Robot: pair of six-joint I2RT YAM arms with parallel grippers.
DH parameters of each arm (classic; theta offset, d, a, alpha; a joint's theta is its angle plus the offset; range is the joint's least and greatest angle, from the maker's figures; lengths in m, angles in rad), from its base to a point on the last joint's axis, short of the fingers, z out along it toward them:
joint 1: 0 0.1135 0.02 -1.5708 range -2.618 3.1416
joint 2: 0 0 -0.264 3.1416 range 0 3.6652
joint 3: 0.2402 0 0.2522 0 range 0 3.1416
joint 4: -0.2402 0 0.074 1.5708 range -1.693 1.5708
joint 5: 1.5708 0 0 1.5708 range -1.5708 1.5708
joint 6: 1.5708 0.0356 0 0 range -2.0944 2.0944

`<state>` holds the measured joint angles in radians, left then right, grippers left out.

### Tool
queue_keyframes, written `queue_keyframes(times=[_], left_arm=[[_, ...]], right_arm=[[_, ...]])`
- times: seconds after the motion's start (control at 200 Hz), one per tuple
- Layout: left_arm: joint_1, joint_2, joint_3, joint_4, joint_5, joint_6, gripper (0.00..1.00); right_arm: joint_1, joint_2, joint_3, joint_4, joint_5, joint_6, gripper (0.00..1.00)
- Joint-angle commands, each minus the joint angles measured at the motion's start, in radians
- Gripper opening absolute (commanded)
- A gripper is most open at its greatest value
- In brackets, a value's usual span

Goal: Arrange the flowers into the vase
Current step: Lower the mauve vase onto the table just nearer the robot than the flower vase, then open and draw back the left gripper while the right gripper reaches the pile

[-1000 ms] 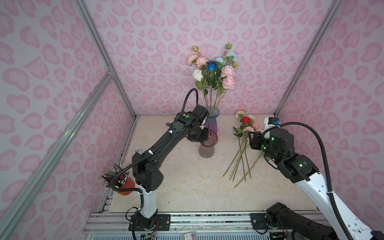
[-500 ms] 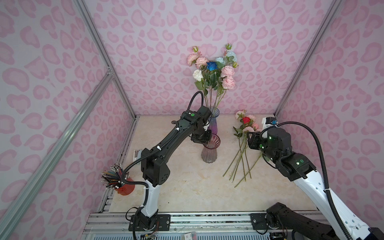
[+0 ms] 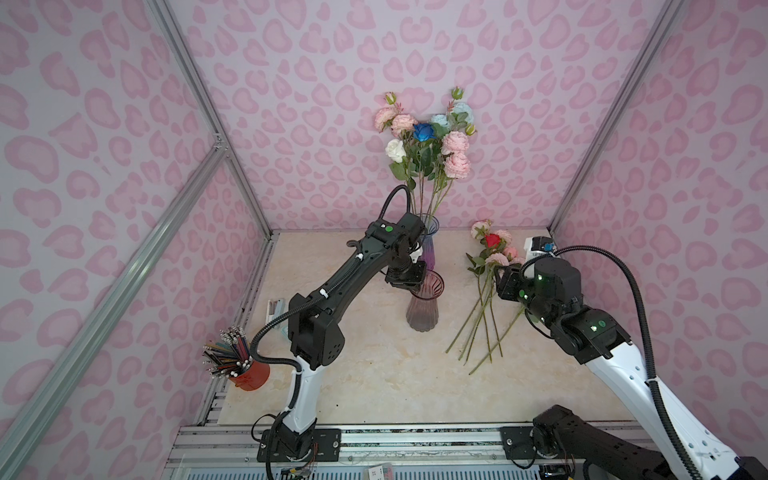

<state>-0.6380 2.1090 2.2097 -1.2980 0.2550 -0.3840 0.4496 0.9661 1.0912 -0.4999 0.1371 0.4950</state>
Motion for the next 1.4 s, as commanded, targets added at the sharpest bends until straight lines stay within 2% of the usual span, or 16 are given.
queue_keyframes(times=[0.0,0.3,0.38,0.42,0.565,0.745,0.82,0.895,0.945,1.025,1.065,1.115,1.165,1.235,1.305,1.395], left_arm=[[0.000,0.000,0.013,-0.013,-0.011,0.011,0.25],[0.008,-0.014,0.039,-0.024,-0.041,0.021,0.32],[0.011,-0.047,0.050,-0.030,-0.084,0.029,0.35],[0.016,-0.069,0.059,-0.032,-0.101,0.031,0.43],[0.032,-0.164,0.077,-0.004,-0.127,0.038,0.56],[0.037,-0.279,0.075,0.019,-0.184,0.075,0.59],[0.033,-0.385,-0.030,0.122,-0.279,0.103,0.59],[0.029,-0.544,-0.258,0.328,-0.370,0.118,0.59],[0.028,-0.671,-0.456,0.546,-0.406,0.119,0.58],[0.024,-0.864,-0.809,0.934,-0.439,0.135,0.59],[0.026,-0.949,-0.982,1.146,-0.463,0.146,0.64],[0.024,-1.015,-1.121,1.312,-0.499,0.147,0.71],[0.027,-1.034,-1.169,1.354,-0.522,0.139,0.75],[0.029,-1.010,-1.146,1.297,-0.510,0.135,0.76],[0.029,-0.974,-1.095,1.201,-0.483,0.129,0.77],[0.030,-0.972,-1.116,1.205,-0.498,0.087,0.77]], right_arm=[[-0.002,-0.009,-0.006,0.017,-0.006,0.004,0.44],[-0.005,0.003,-0.014,0.026,-0.024,0.000,0.44],[-0.006,0.003,-0.012,0.020,-0.019,-0.004,0.44],[-0.007,0.002,-0.011,0.017,-0.016,-0.008,0.44],[-0.008,0.003,-0.008,0.007,-0.016,-0.010,0.44],[-0.010,0.010,-0.011,0.000,0.000,-0.032,0.44],[-0.025,0.015,-0.055,0.025,0.012,-0.049,0.44],[-0.060,0.035,-0.112,0.058,0.007,-0.035,0.43],[-0.095,0.070,-0.138,0.067,-0.008,0.000,0.42],[-0.136,0.158,-0.153,0.082,-0.097,0.015,0.40],[-0.145,0.207,-0.154,0.096,-0.119,0.018,0.39],[-0.159,0.270,-0.145,0.106,-0.130,0.030,0.37],[-0.173,0.335,-0.124,0.110,-0.143,0.032,0.35],[-0.199,0.429,-0.079,0.101,-0.161,0.020,0.35],[-0.220,0.524,-0.029,0.078,-0.168,0.014,0.38],[-0.236,0.623,0.004,0.084,-0.135,0.004,0.43]])
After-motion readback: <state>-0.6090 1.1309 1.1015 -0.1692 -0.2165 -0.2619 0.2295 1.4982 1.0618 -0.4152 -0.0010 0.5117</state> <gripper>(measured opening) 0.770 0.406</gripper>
